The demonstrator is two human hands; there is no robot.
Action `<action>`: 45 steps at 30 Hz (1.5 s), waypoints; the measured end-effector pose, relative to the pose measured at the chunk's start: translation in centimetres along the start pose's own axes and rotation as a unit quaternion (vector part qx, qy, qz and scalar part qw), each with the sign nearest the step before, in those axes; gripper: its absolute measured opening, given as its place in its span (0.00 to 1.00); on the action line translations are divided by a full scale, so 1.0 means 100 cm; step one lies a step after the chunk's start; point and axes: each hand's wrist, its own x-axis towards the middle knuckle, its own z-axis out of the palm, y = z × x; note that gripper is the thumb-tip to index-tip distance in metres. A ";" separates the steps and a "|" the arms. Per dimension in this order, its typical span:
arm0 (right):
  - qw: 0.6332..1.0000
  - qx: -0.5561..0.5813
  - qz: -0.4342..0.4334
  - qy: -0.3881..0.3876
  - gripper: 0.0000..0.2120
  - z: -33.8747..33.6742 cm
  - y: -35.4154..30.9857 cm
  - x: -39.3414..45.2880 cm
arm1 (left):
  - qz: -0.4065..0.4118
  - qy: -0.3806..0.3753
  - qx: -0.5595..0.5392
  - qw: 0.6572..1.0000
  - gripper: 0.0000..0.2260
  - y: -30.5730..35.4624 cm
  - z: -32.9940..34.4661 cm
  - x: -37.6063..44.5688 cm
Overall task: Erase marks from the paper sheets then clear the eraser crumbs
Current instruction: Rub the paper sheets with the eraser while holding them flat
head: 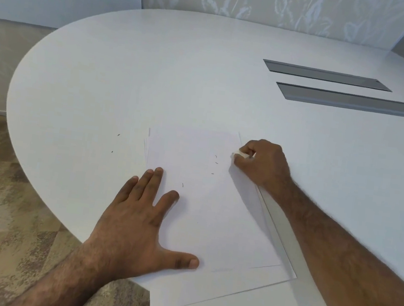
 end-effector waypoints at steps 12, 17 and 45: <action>0.998 -0.017 -0.063 -0.014 0.09 0.020 -0.011 -0.015 | 0.005 0.020 -0.017 1.000 0.59 -0.002 -0.001 0.000; 1.000 -0.018 -0.018 0.007 0.09 0.005 -0.007 0.007 | 0.003 0.011 -0.008 1.000 0.59 -0.001 0.001 -0.002; 0.894 0.401 0.190 -0.058 0.09 0.003 -0.026 -0.059 | 0.108 0.018 -0.003 0.994 0.27 0.034 -0.022 0.062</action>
